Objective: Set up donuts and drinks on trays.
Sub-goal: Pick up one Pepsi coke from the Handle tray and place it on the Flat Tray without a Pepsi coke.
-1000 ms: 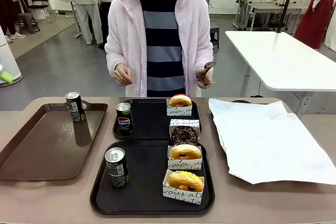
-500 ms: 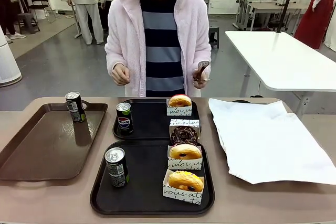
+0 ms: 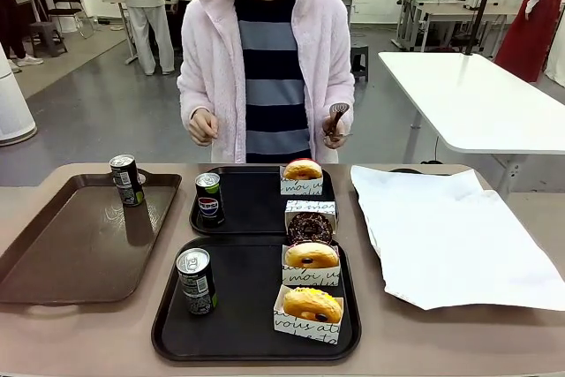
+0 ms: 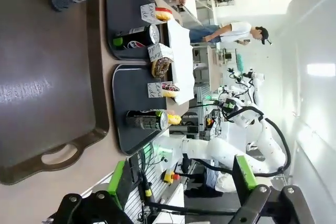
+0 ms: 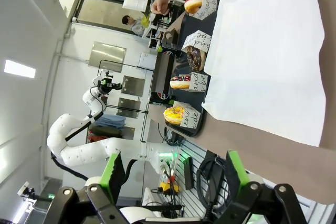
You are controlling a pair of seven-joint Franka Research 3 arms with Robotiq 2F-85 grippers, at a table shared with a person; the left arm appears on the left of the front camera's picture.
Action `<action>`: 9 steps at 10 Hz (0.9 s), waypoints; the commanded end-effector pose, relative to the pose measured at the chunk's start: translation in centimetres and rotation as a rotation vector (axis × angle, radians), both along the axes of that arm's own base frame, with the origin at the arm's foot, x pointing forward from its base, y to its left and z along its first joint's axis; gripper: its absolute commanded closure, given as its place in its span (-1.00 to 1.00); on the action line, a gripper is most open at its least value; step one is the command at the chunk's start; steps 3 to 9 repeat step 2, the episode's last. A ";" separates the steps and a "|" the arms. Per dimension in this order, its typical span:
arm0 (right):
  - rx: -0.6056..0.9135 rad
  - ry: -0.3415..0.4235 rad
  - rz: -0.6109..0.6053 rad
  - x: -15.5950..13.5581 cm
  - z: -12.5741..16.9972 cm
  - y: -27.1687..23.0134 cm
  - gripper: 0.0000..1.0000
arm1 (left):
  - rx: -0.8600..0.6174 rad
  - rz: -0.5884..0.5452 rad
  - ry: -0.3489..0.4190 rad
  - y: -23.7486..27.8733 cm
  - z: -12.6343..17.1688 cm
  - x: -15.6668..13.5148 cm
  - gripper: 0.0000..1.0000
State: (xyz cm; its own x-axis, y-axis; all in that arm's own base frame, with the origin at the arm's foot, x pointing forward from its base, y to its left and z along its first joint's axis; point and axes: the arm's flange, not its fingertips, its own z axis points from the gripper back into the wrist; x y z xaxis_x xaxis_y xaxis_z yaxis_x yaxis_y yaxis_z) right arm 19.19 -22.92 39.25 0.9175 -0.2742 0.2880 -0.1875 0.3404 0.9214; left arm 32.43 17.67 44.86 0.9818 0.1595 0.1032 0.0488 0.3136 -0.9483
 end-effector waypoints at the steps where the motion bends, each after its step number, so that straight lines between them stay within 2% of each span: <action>1: 0.015 -0.031 -0.008 0.3 0.1 0.1 -1.00 | 0.057 -0.015 -0.037 1.1 1.1 0.0 -1.00; 2: 0.015 -0.031 -0.008 0.3 0.1 0.1 -1.00 | 0.000 0.000 0.000 0.0 0.0 0.0 -1.00; 9: 0.015 -0.031 -0.008 0.3 0.1 0.1 -1.00 | 0.000 0.000 0.000 0.0 0.0 0.0 -1.00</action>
